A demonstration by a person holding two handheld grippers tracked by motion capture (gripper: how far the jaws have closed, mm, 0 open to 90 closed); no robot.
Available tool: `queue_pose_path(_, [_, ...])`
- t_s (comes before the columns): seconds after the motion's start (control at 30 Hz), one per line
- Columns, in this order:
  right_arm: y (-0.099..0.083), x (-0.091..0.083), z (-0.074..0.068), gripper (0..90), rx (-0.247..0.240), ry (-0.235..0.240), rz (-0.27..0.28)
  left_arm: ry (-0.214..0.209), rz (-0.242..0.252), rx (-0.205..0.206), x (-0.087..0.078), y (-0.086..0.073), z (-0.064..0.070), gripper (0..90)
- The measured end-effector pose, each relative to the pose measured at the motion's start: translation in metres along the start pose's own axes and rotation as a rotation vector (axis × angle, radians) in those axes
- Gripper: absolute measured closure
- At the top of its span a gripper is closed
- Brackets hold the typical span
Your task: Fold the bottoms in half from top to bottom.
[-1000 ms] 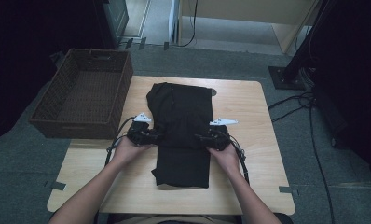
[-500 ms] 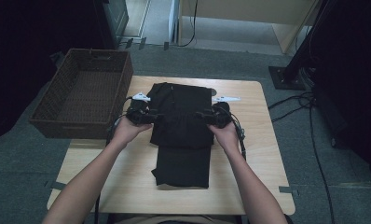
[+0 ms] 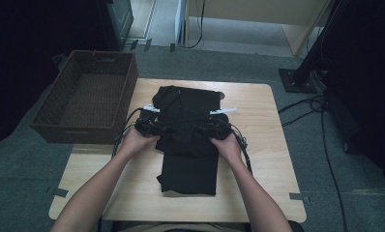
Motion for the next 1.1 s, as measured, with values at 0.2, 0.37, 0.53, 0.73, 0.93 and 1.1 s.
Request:
queue_pose_path(0.2, [-0.002,0.004,0.002,48.1,0.022,0.009,0.023,-0.014,0.019,-0.012,0.006,-0.003,0.001,46.2])
queue_pose_path(0.37, [0.000,0.013,0.001,54.4,0.038,0.027,0.034,-0.032,0.045,-0.027,0.013,0.000,0.005,53.7])
queue_pose_path(0.53, [0.002,0.016,-0.003,63.6,0.034,0.045,0.036,-0.067,0.069,-0.009,0.017,0.005,0.012,66.1])
queue_pose_path(0.73, [0.011,0.008,-0.004,81.9,0.019,0.019,0.038,-0.084,0.123,0.052,0.000,0.024,0.023,68.2])
queue_pose_path(0.93, [0.023,-0.025,-0.015,82.8,-0.002,0.061,0.105,-0.144,0.185,0.111,-0.036,0.035,0.046,66.9])
queue_pose_path(1.1, [0.012,-0.059,-0.034,82.2,-0.037,0.092,0.133,-0.194,0.202,0.140,-0.055,0.021,0.068,64.4])
Point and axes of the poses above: each handheld gripper's, and its own axes: x roughly forward along the jaws, y roughly out of its top, z roughly to its right, the point moved 9 cm from there along x, roughly forward along the jaws, and after that the axes turned 7 degrees about z, right-handed, at the moved point
